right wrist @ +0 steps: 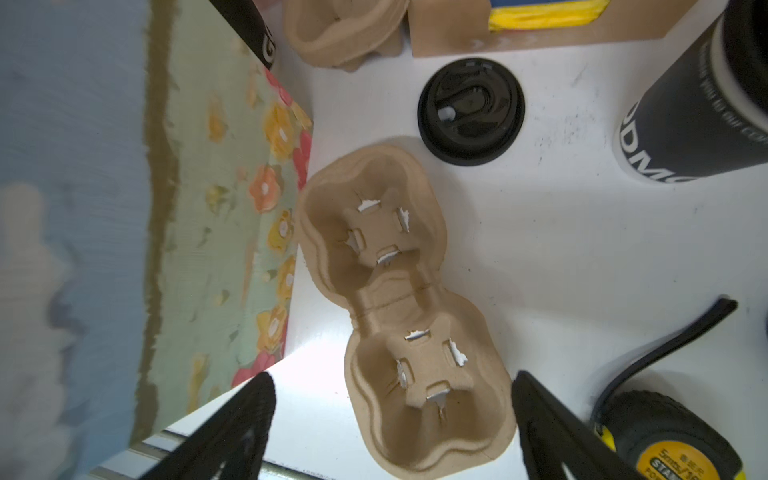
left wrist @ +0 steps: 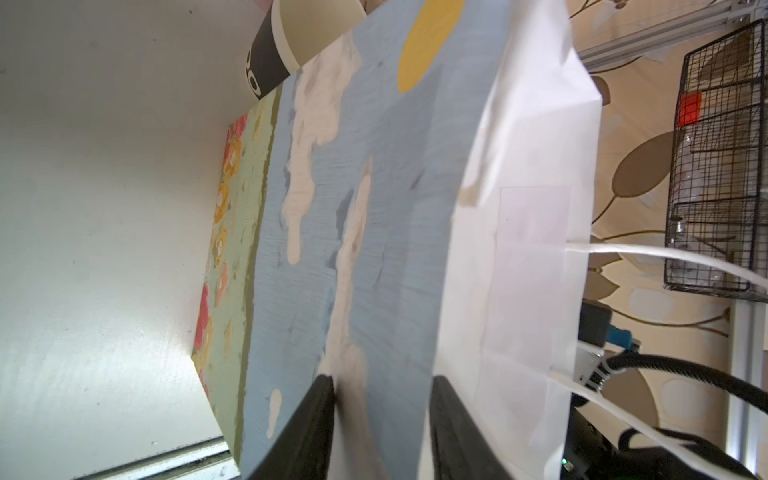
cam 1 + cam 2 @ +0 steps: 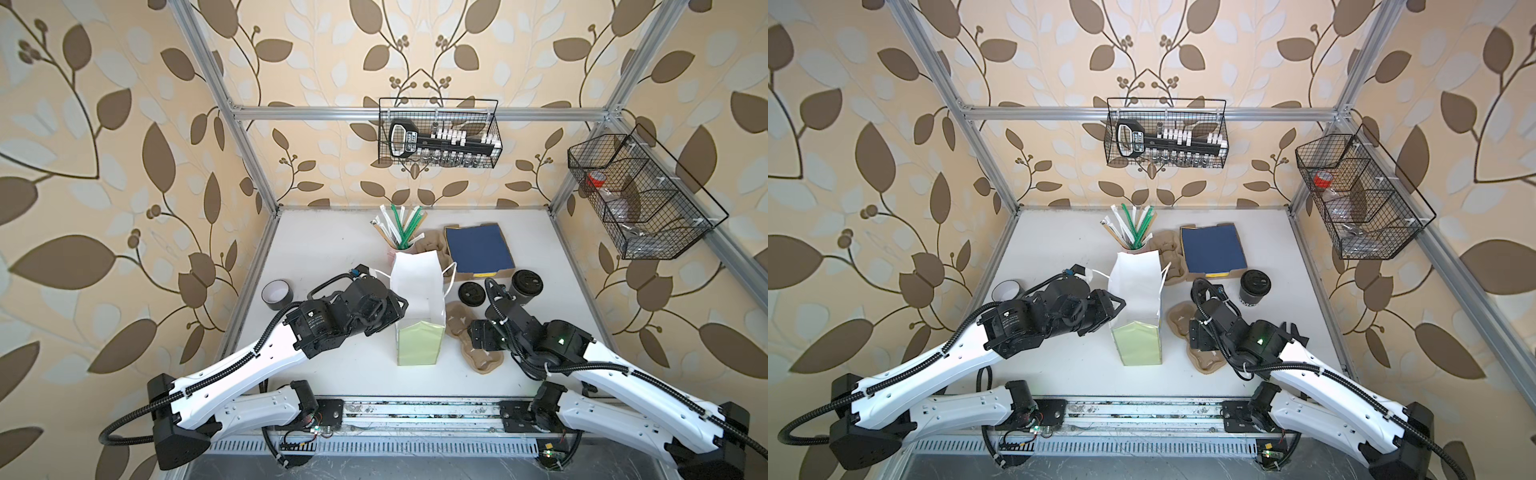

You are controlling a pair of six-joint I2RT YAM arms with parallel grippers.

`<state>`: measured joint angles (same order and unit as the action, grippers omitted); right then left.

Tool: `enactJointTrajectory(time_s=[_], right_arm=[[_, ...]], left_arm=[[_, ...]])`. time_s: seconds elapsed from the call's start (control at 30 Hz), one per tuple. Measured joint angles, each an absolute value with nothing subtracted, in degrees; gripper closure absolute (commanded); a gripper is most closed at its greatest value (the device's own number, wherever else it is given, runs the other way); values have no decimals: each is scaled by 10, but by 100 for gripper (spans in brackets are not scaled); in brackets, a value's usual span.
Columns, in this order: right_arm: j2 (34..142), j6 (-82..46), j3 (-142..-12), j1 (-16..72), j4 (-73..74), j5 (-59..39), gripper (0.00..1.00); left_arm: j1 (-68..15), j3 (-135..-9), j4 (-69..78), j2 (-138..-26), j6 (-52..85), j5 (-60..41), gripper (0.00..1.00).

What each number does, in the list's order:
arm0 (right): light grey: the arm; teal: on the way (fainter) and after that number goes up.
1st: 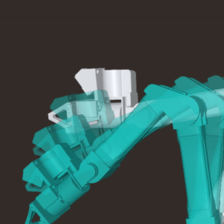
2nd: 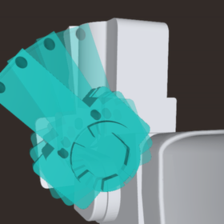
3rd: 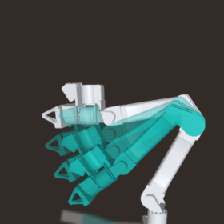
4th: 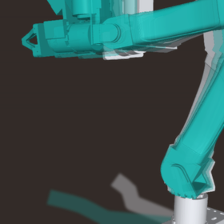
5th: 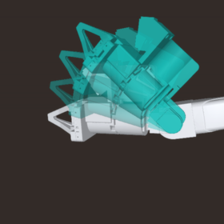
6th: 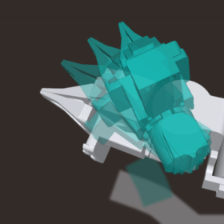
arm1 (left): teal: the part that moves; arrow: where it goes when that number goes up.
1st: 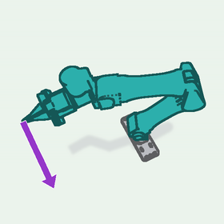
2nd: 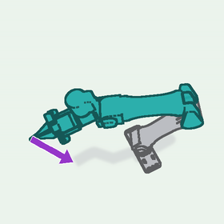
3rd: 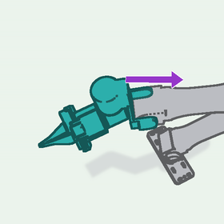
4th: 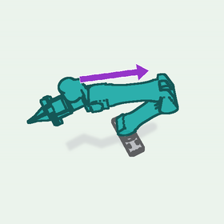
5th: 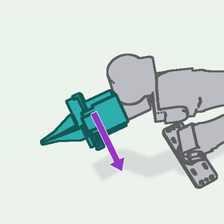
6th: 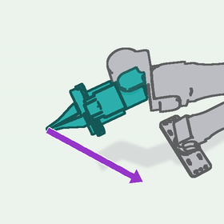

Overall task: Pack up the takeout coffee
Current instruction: 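Stand the white paper bag upright with both grippers, then release the bag and draw left gripper back while right gripper grasps the carrier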

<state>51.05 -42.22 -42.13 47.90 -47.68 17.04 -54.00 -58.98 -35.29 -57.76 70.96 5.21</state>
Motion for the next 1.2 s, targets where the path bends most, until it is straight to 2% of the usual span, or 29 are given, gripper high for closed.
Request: enactJointTrajectory(time_s=[0.13, 0.3, 0.43, 0.83, 1.2], right_arm=[[559, -420, -399, 482, -448, 166, 16], [592, -405, -396, 481, -415, 161, 27], [606, -389, -396, 472, -389, 153, 28], [651, -349, -377, 435, -359, 130, 36], [676, -327, -377, 427, -349, 116, 43]], left_arm=[[-540, -606, -358, -578, 695, 63, 29], [-540, -640, -383, -573, 659, 99, 15], [-540, -669, -414, -559, 622, 128, 1], [-540, -673, -516, -467, 524, 181, 1], [-540, -552, -590, -384, 496, 194, 1]])
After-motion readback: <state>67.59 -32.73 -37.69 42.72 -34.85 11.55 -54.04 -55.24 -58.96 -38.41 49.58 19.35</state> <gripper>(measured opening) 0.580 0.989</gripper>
